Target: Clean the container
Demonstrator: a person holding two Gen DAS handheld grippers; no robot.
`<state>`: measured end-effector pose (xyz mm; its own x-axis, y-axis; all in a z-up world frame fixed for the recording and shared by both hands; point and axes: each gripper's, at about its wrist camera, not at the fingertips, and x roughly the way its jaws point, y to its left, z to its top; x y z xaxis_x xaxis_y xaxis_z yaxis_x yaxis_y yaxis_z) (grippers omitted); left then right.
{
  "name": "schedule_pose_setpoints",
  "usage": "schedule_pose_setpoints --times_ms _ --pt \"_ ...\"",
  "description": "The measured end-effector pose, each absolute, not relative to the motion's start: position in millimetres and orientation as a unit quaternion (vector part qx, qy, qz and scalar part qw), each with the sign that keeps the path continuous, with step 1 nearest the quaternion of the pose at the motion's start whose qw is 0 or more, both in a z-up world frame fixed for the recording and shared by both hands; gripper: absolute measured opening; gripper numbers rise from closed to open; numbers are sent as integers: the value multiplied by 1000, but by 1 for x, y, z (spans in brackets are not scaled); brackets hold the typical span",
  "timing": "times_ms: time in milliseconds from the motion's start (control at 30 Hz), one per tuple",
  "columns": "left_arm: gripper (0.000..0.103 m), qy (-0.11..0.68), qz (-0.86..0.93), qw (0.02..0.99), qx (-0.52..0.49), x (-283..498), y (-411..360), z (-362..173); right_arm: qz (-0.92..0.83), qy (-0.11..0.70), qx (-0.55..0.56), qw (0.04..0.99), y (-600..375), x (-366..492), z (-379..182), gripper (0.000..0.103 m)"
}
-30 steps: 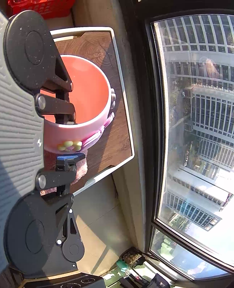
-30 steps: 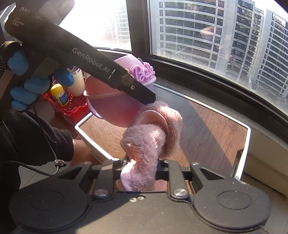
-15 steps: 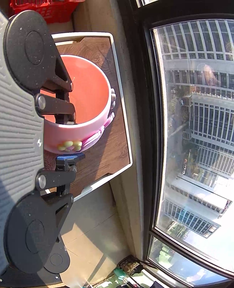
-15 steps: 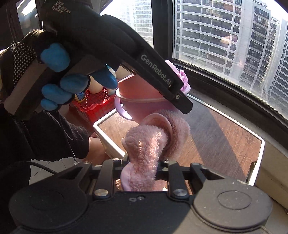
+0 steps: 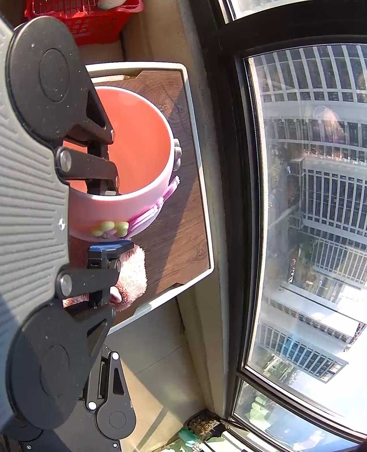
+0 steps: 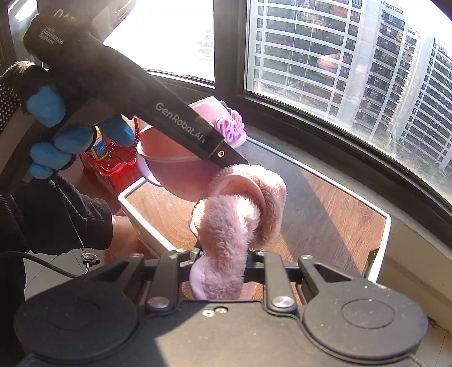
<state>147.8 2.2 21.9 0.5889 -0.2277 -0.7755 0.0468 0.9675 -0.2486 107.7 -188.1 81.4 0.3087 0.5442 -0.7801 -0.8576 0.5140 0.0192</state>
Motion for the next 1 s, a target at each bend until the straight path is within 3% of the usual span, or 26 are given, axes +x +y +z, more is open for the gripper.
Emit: schedule_pose_setpoints --times_ms 1000 --pt "24 444 -53 883 -141 153 18 23 468 366 -213 776 -185 99 88 20"
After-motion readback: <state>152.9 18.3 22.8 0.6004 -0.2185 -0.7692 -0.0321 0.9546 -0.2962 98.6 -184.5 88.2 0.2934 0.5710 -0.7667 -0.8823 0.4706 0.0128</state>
